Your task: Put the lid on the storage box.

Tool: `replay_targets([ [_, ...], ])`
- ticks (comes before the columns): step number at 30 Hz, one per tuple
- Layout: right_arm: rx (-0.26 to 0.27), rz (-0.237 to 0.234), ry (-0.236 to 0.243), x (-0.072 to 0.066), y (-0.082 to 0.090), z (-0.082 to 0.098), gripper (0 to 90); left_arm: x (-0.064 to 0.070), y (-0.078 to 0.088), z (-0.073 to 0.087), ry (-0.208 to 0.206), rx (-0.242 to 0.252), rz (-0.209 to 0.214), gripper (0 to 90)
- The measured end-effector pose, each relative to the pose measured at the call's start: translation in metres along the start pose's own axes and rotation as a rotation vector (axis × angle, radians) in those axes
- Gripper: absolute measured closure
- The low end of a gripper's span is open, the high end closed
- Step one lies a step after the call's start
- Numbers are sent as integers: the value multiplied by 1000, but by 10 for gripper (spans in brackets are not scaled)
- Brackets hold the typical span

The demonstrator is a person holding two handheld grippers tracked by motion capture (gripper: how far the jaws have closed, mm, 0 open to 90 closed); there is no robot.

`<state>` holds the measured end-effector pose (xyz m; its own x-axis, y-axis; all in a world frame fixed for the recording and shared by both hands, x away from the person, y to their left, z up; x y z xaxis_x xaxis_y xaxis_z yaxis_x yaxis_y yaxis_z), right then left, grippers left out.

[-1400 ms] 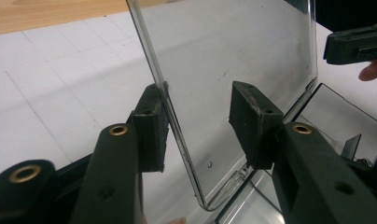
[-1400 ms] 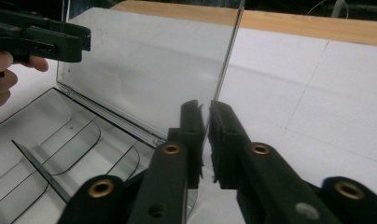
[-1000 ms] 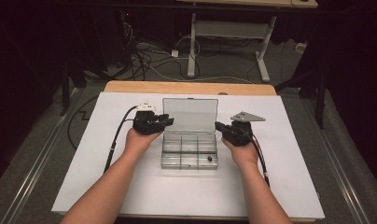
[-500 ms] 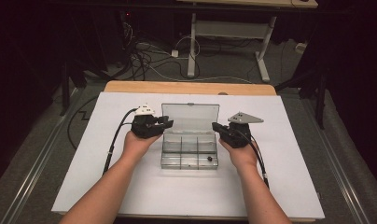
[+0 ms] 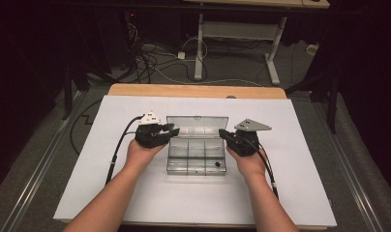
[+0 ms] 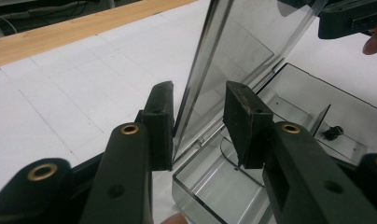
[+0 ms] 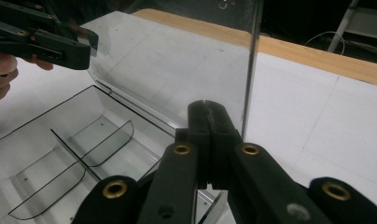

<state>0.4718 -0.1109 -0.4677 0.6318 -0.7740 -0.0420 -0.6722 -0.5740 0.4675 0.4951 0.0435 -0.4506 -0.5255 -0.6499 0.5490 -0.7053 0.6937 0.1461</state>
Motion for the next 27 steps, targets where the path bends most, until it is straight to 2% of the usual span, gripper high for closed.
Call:
replay_targets([
  [14,12,-6,-7,-2,7,2,900,3,7,5,-20,-15,7,602],
  [20,7,-3,-4,-3,8,3,900,1,11,5,-15,-16,-1,605],
  [27,2,-2,0,-4,11,6,900,-8,21,6,15,-10,-18,606],
])
Point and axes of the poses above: each handheld gripper's, and its own axes: y roughly backward along the jaws, z roughly out of its underside, x roughly to its right, the point moved 10 cm from there along -y, roughly forward along the jaws
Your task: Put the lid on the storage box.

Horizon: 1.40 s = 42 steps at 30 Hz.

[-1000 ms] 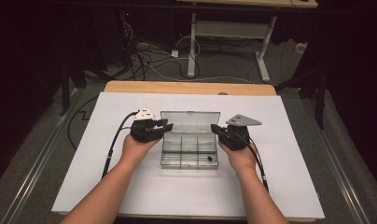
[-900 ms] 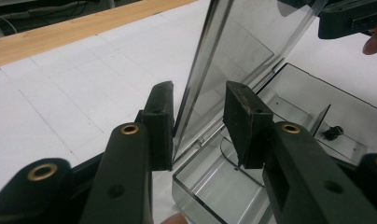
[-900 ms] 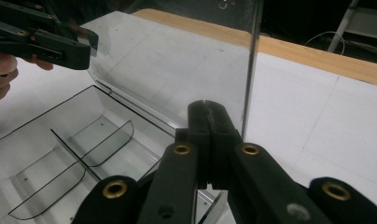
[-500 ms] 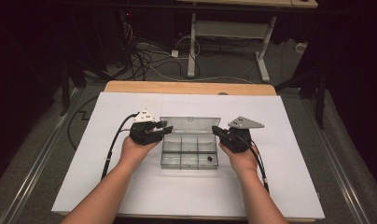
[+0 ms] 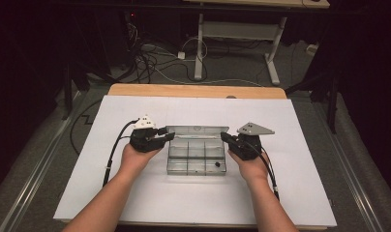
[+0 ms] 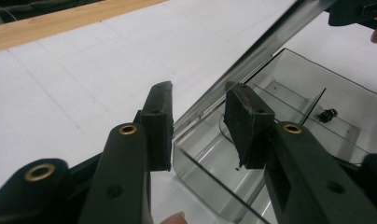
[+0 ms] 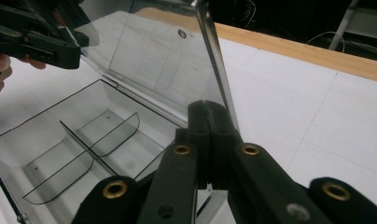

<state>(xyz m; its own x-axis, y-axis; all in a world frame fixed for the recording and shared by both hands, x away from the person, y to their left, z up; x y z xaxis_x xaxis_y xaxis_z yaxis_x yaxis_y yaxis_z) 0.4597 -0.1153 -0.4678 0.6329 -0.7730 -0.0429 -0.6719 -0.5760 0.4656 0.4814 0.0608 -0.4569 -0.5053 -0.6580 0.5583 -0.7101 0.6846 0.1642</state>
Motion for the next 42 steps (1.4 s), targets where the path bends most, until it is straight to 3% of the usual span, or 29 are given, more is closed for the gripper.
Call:
replay_targets([
  [7,-6,4,18,-3,3,3,900,-8,17,12,40,-6,-6,608],
  [14,-4,5,18,-6,4,5,900,-1,23,20,52,-27,21,747],
  [18,-4,5,24,-8,6,8,900,6,21,21,43,-10,23,872],
  [22,-2,2,27,-9,8,11,900,13,20,23,55,-9,30,872],
  [27,-1,2,27,-12,10,16,900,23,21,29,27,-16,54,875],
  [30,2,-5,23,-13,11,20,900,26,21,28,36,-9,62,876],
  [42,-8,-1,23,-15,13,35,900,24,22,36,58,-14,61,876],
])
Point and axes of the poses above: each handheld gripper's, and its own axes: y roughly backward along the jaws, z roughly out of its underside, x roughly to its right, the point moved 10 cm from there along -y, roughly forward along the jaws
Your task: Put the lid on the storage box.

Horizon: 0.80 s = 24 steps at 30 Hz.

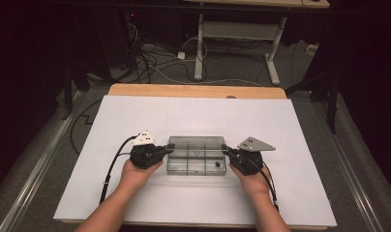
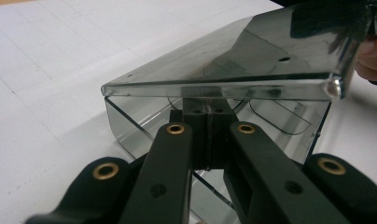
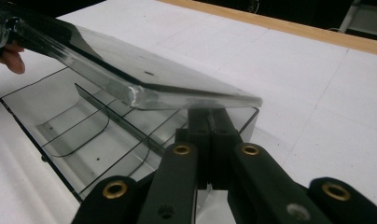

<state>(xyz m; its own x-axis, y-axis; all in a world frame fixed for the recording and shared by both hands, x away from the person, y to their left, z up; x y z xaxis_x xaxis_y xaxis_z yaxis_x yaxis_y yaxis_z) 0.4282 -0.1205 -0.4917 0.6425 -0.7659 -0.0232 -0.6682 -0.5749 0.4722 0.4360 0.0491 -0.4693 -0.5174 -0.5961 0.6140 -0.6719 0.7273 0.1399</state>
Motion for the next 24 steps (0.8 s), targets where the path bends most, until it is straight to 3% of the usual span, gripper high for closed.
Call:
replay_targets([
  [7,-7,11,16,0,9,8,900,1,3,5,-1,-5,0,876],
  [24,-41,67,-20,16,50,41,900,9,18,14,-18,-9,10,876],
])
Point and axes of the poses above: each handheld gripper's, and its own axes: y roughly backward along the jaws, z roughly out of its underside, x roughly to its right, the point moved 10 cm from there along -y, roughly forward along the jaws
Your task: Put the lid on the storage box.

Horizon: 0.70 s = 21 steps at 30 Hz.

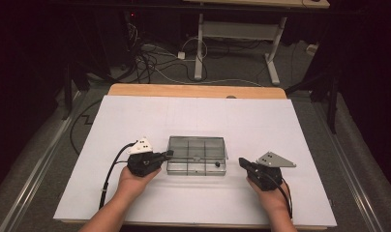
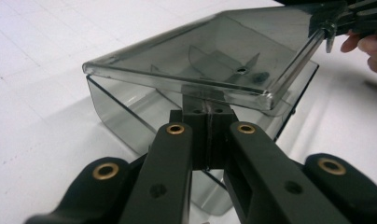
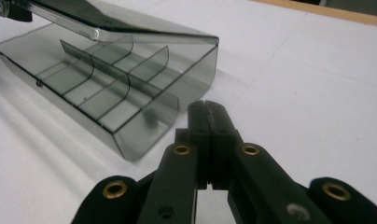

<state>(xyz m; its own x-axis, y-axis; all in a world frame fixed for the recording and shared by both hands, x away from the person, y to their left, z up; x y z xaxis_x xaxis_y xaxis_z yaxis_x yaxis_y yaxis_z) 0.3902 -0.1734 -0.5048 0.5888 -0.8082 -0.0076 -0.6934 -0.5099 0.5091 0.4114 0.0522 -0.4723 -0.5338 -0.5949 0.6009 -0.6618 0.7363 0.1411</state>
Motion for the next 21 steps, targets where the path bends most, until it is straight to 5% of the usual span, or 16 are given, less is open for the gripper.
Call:
replay_targets([
  [11,-9,2,-15,-3,7,18,853,-1,8,8,-11,-3,-14,876],
  [14,-23,-13,-23,-6,7,21,769,0,9,11,-8,-10,-12,875],
  [21,-58,-41,-31,-12,6,27,411,-1,14,16,-15,-18,-20,875],
])
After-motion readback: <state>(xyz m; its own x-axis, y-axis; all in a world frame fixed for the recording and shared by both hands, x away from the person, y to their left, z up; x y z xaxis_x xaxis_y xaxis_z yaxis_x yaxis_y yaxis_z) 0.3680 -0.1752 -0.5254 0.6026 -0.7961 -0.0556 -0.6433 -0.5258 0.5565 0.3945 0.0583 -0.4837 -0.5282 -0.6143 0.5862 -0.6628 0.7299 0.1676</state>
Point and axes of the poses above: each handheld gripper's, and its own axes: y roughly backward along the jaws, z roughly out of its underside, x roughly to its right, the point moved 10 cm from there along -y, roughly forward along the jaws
